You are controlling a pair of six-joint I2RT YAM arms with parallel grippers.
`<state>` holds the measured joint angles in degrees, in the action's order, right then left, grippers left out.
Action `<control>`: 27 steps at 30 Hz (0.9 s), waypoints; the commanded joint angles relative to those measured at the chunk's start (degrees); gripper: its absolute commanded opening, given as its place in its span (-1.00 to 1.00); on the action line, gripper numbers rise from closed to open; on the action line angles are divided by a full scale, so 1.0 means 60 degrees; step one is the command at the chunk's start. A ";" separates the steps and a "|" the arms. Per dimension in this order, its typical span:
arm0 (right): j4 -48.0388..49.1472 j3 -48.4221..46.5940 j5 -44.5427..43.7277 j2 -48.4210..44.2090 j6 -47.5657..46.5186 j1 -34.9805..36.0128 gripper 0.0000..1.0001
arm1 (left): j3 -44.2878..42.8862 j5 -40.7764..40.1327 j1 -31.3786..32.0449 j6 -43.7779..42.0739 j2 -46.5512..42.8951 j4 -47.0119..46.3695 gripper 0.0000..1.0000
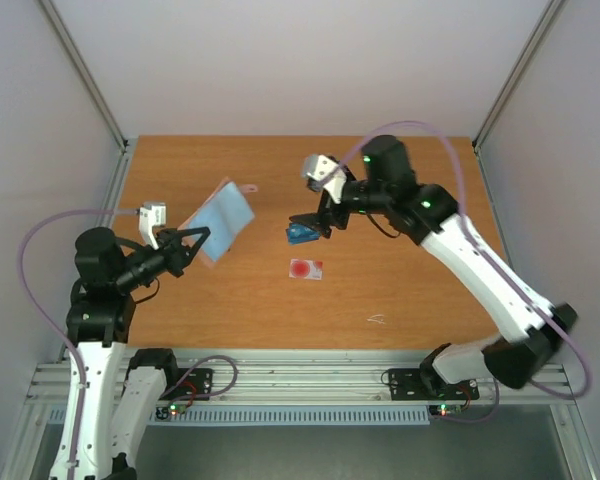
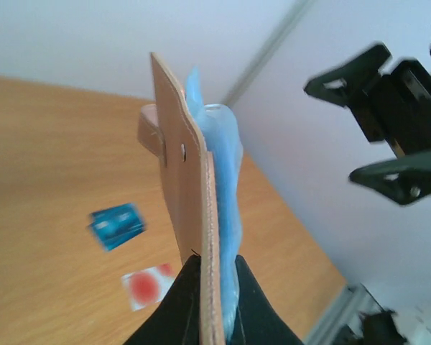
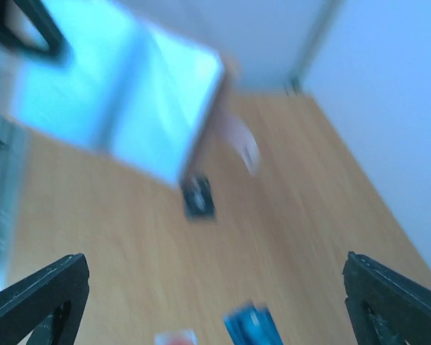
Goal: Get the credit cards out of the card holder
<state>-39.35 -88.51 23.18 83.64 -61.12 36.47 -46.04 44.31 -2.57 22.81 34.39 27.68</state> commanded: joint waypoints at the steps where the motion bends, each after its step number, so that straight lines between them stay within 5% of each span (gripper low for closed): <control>1: 0.2237 0.0607 0.5004 -0.0847 0.3497 -0.0026 0.97 | -0.0284 0.3562 -0.0039 -0.0674 -0.0415 -0.2494 -0.99; 5: 0.2918 0.0326 0.5491 -0.0624 0.5352 0.0154 0.97 | -0.0577 0.4658 -0.0038 -0.1013 -0.0394 -0.2710 -0.99; 14: 0.0987 -0.0685 0.4948 -0.0042 0.3935 0.1925 0.88 | -0.0939 0.4929 -0.0019 -0.1243 -0.0502 -0.2347 -0.99; 15: 0.0804 -0.0791 0.4998 -0.0018 0.3989 0.1933 0.68 | -0.0995 0.4895 -0.0014 -0.1312 -0.0513 -0.2106 -1.00; 17: 0.0666 -0.0885 0.5032 -0.0073 0.4106 0.1935 -0.28 | -0.1090 0.4592 -0.0019 -0.1628 -0.0541 -0.1684 -1.00; 19: 0.0886 -0.0665 0.4618 -0.0290 0.4238 0.1935 -0.93 | -0.1115 0.4415 -0.0016 -0.1568 -0.0554 -0.1712 -0.99; 20: 0.1084 -0.0522 0.4466 -0.0401 0.4432 0.1924 -0.97 | -0.1077 0.4389 -0.0021 -0.1430 -0.0582 -0.1918 -0.93; 23: 0.1496 -0.0364 0.4628 -0.0594 0.5117 0.1732 -0.98 | -0.0911 0.4373 -0.0022 -0.0643 -0.0671 -0.2670 -0.18; 27: 0.3043 0.0022 0.6525 -0.0894 0.6188 0.1440 -0.98 | -0.0725 0.4365 -0.0012 0.0026 -0.0745 -0.3408 -0.06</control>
<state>-31.24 -90.35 52.77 81.49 -31.38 46.46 -51.07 70.89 -2.52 18.46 30.96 14.06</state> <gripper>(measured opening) 0.048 0.480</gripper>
